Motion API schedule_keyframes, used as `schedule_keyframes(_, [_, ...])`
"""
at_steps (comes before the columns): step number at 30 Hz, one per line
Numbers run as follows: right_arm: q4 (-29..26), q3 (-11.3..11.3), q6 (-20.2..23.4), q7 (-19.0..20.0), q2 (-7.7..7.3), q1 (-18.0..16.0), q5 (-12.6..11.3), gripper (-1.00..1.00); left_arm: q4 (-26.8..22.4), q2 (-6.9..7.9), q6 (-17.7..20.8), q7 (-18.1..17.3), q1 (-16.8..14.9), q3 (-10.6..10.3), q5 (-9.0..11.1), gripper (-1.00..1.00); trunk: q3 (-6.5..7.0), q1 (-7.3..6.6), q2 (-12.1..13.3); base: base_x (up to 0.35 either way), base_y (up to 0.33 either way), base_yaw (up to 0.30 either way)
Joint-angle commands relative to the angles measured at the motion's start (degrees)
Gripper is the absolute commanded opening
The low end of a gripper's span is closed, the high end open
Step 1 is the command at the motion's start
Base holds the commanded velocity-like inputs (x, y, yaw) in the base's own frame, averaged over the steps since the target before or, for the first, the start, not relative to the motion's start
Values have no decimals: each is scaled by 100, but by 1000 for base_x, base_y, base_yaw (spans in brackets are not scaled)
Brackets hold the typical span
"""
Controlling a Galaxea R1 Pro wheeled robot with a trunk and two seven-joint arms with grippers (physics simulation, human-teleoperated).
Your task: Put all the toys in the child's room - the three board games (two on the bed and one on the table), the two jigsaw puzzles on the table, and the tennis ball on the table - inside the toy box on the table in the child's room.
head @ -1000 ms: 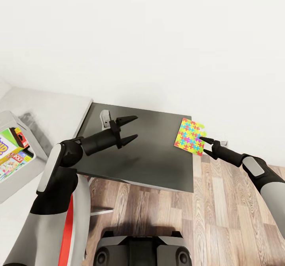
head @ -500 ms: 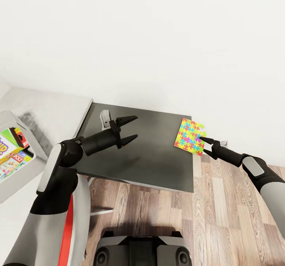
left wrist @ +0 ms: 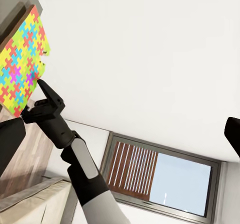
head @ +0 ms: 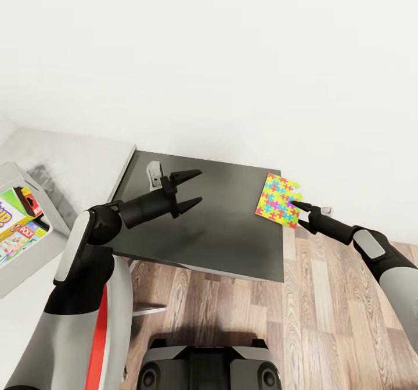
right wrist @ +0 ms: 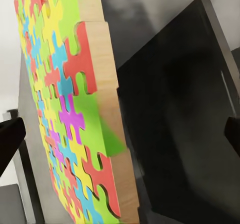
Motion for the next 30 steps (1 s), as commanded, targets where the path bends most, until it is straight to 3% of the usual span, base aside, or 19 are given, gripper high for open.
schedule_keyframes(1, [2,4,31,4,19,-3,-22,100,-3,-3,5,60,-4,5,57,100,-7,3,-9,0,0,0])
schedule_keyframes(18, [4,24,23,4,180,-3,-22,100,-3,-1,5,60,-4,5,57,100,-7,3,-9,0,0,0])
schedule_keyframes(30, [4,28,22,4,207,-5,-19,100,-3,-1,4,60,-4,5,57,100,-7,3,-9,0,0,0])
